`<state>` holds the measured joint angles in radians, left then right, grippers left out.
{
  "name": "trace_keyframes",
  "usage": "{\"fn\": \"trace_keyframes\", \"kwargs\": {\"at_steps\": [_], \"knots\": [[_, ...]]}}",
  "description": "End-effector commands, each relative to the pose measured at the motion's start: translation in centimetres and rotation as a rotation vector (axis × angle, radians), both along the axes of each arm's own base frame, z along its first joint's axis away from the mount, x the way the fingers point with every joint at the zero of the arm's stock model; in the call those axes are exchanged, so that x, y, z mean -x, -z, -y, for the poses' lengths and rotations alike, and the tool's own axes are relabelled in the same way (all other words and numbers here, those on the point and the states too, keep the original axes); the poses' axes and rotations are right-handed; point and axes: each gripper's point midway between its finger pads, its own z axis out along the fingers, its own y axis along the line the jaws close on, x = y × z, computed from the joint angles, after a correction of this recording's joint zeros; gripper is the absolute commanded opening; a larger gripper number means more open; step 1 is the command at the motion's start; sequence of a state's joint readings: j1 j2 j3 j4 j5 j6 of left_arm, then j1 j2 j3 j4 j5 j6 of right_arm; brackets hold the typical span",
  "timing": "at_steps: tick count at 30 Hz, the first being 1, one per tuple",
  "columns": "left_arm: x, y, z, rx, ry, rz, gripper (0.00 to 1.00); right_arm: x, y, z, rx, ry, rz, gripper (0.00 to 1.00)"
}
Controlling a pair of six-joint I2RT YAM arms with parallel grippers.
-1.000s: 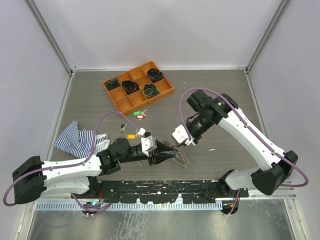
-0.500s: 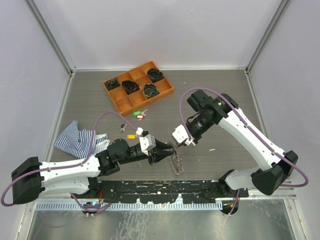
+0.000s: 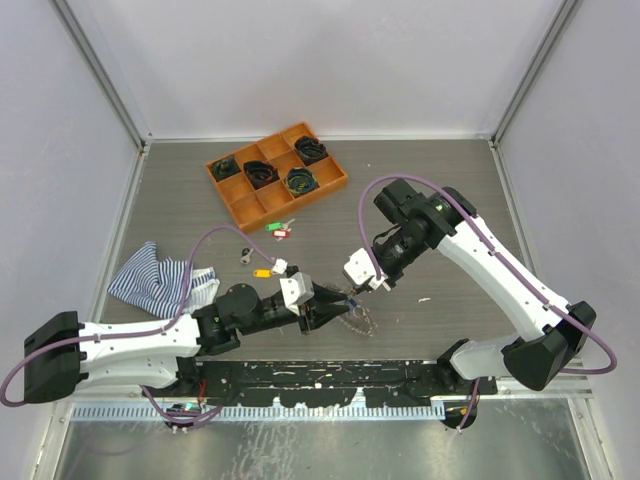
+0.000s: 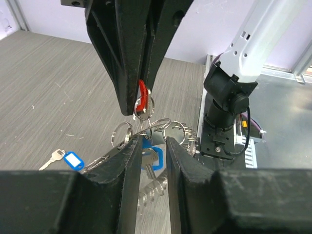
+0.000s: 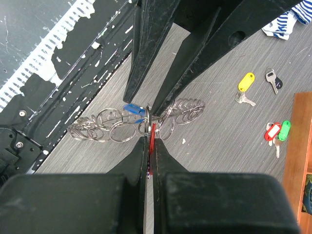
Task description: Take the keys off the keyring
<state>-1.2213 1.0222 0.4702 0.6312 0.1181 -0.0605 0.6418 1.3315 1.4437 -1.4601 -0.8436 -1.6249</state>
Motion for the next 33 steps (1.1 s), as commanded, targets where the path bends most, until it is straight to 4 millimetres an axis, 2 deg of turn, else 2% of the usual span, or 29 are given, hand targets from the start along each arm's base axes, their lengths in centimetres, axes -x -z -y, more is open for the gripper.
{"fn": "trace_keyframes", "kwargs": {"at_steps": [1, 7, 12, 28, 33], "knots": [[-1.4, -4.5, -0.1, 0.123, -0.1, 0.013, 0.28, 0.5, -1.4, -0.6, -0.057, 0.0, -0.021, 0.01], [-2.2, -4.5, -0.1, 0.114, -0.168, -0.01, 0.26, 0.4, -1.5, -0.6, -0.054, 0.004, -0.021, 0.01], [-2.3, -4.3, 0.1, 0.095, -0.176, -0.017, 0.17, 0.4, -1.5, -0.7, -0.054, 0.005, -0.024, 0.01], [-2.0, -3.3, 0.7, 0.058, -0.15, -0.04, 0.16, 0.2, -1.8, -0.6, -0.053, 0.016, -0.019, 0.01], [-2.0, -3.6, 0.8, 0.072, -0.148, -0.042, 0.1, 0.1, -1.6, -0.6, -0.045, 0.021, -0.021, 0.01]]}}
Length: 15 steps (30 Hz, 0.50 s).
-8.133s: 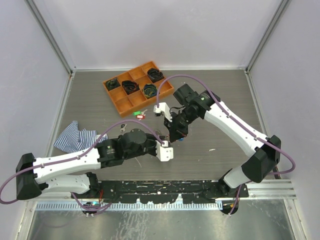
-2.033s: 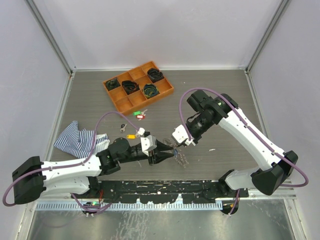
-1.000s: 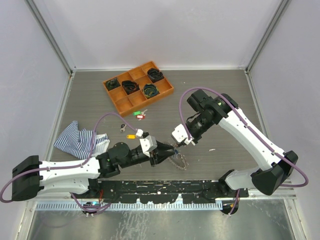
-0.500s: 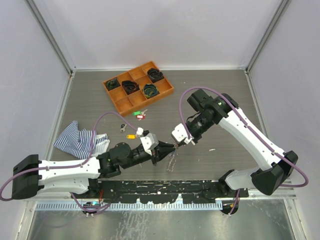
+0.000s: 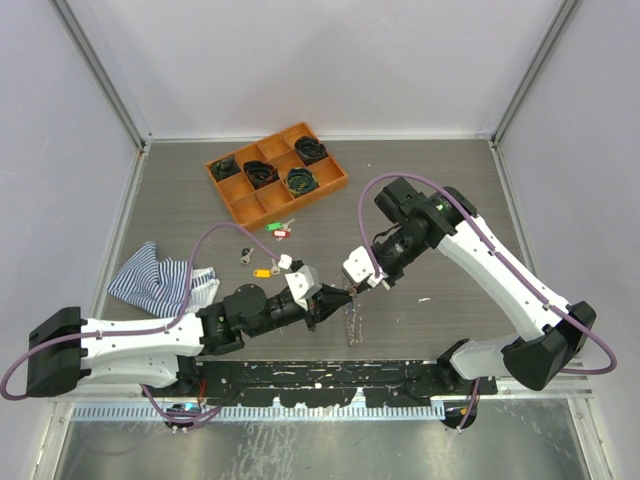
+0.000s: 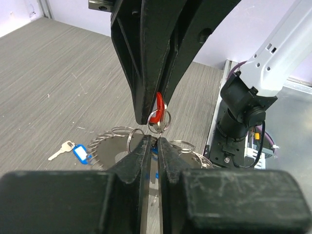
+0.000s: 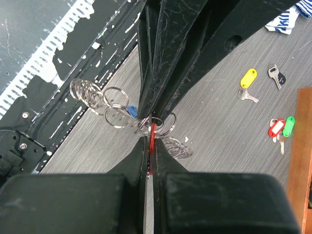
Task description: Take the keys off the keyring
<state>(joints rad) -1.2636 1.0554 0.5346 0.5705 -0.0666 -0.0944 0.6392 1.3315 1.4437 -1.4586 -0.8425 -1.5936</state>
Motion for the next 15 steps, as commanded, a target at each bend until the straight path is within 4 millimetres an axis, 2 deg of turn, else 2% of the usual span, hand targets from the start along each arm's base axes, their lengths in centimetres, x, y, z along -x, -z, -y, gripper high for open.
{"fn": "trace_keyframes", "kwargs": {"at_steps": [1, 3, 10, 15], "knots": [[-0.2, -3.2, 0.3, 0.088, -0.007, 0.018, 0.06, 0.1, -1.6, -0.7, -0.052, 0.004, -0.001, 0.01], [-0.1, -3.3, 0.3, 0.093, -0.005, 0.019, 0.0, -0.1, -1.6, -0.7, -0.048, 0.012, 0.002, 0.01], [0.1, -3.0, 0.1, 0.089, 0.005, 0.039, 0.0, -1.1, -1.6, -0.4, -0.017, 0.067, 0.028, 0.01], [0.0, -2.6, 0.3, 0.049, 0.008, 0.052, 0.0, -1.5, -1.4, -0.4, 0.002, 0.089, 0.026, 0.07]]}}
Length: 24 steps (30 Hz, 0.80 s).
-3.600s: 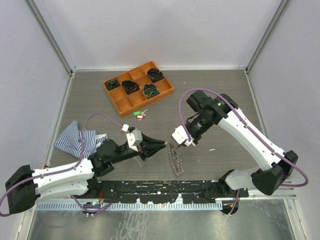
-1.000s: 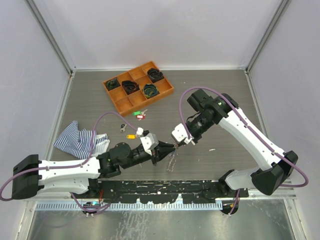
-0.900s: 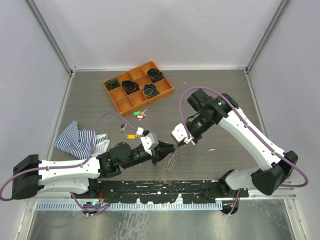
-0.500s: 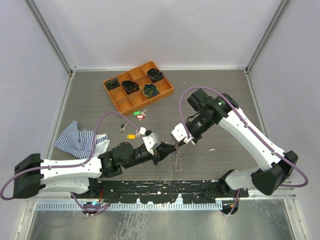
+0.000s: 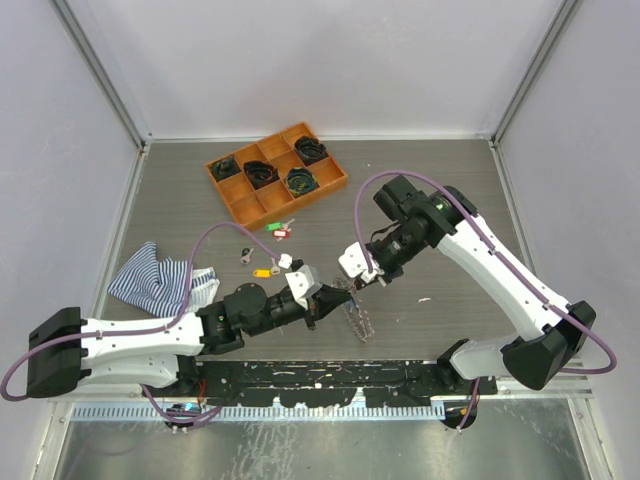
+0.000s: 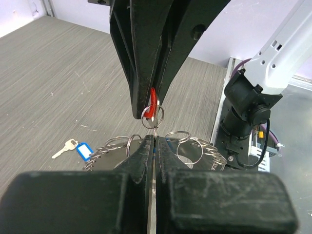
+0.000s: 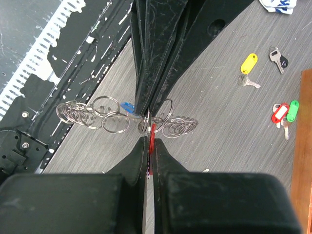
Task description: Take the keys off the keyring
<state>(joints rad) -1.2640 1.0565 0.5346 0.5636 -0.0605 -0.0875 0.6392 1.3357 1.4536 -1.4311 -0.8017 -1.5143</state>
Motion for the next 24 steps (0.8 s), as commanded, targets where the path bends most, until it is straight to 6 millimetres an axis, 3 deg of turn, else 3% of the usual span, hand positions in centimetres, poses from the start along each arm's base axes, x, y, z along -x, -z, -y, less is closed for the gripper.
{"fn": "trace_keyframes", "kwargs": {"at_steps": [1, 5, 16, 24], "knots": [[-0.1, -2.7, 0.2, 0.054, 0.001, 0.047, 0.0, -0.7, -1.4, -0.6, -0.028, 0.031, 0.029, 0.08], [-0.3, -2.3, 0.6, 0.038, 0.019, 0.038, 0.0, -1.5, -1.3, -0.8, -0.006, 0.086, 0.029, 0.09], [-1.3, -1.8, 1.1, 0.069, 0.074, -0.052, 0.0, -2.6, -0.9, -1.5, 0.023, 0.204, 0.0, 0.25], [-1.8, -1.5, 0.5, 0.114, 0.068, -0.099, 0.0, -3.8, -1.6, -1.9, 0.019, 0.361, -0.068, 0.27]]}}
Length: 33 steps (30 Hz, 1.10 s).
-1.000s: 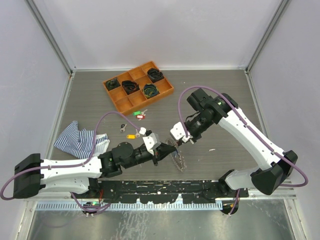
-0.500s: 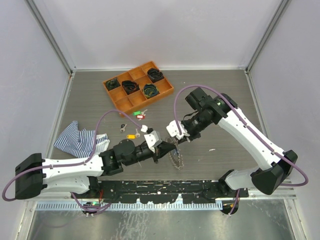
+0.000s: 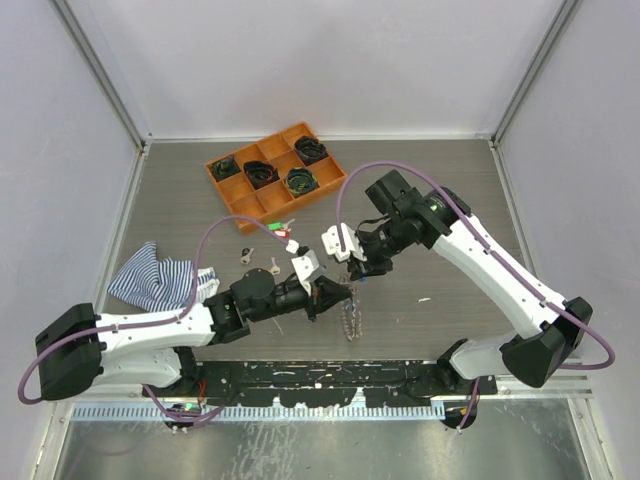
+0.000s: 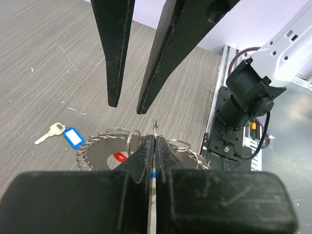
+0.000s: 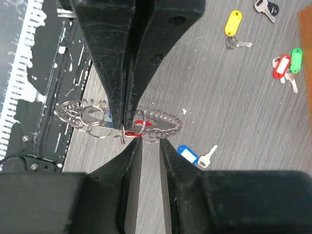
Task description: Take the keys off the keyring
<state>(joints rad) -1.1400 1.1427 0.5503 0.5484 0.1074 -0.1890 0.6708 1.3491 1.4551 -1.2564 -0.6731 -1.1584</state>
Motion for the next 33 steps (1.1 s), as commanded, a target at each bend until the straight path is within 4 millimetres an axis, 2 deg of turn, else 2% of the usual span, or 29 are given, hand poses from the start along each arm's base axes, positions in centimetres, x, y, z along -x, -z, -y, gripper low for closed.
{"fn": "trace_keyframes", "kwargs": {"at_steps": [1, 7, 10, 18, 23, 33], "knots": [[-0.1, -4.1, -0.1, 0.162, 0.011, 0.022, 0.0, -0.9, -2.2, -1.0, -0.066, 0.109, -0.045, 0.27], [-0.4, -3.8, -0.9, 0.16, -0.008, 0.074, 0.0, 0.9, -1.7, -0.1, -0.166, 0.134, -0.22, 0.3], [-0.3, -3.8, -1.0, 0.148, 0.02, 0.1, 0.0, 1.7, -1.6, 0.0, -0.222, 0.106, -0.259, 0.39], [0.0, -4.4, -1.3, 0.15, 0.112, 0.098, 0.0, 1.4, -0.3, -0.6, -0.236, 0.085, -0.281, 0.42], [-0.3, -4.8, -1.8, 0.151, 0.138, 0.082, 0.0, 1.2, -0.8, -0.8, -0.252, 0.073, -0.265, 0.42], [-0.4, -5.4, -1.8, 0.146, 0.154, 0.078, 0.0, 0.8, 0.2, -1.6, -0.229, 0.107, -0.292, 0.39]]}}
